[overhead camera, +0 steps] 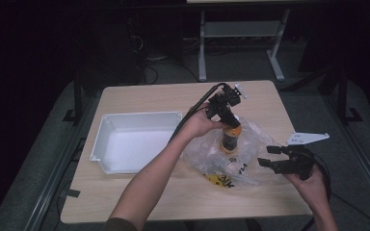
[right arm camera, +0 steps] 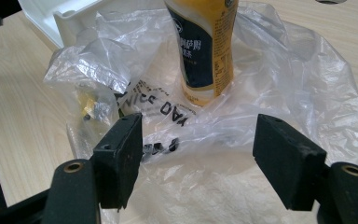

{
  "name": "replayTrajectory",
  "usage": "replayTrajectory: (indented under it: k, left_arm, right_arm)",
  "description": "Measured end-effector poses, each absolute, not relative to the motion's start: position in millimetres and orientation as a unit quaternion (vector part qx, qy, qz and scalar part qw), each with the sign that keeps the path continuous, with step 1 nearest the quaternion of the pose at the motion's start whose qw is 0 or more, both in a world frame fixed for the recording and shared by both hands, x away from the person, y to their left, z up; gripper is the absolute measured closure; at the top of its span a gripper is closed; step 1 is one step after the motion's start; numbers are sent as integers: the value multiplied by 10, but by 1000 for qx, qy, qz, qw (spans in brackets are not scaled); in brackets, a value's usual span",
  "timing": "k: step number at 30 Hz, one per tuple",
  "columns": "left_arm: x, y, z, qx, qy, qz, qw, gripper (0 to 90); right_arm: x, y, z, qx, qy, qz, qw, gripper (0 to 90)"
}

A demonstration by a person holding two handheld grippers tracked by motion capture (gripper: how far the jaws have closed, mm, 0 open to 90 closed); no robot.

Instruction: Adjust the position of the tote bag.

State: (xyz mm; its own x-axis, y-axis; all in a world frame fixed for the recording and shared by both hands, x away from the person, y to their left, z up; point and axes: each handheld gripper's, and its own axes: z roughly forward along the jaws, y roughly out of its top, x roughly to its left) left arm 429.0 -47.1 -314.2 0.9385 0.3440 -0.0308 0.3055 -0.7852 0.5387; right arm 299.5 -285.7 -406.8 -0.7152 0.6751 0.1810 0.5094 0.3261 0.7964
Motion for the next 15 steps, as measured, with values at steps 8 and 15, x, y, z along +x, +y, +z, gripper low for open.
replayTrajectory:
  k: [8, 15]
  left_arm:
    - [4265, -498, -3129, 945, 170, 35, 276, 593]
    - [4253, -501, -3094, 945, 170, 35, 278, 593]
  right_arm:
    - [2998, -2886, -4070, 372, 806, 452, 91, 318]
    - [3003, -2909, -4074, 375, 803, 455, 91, 316]
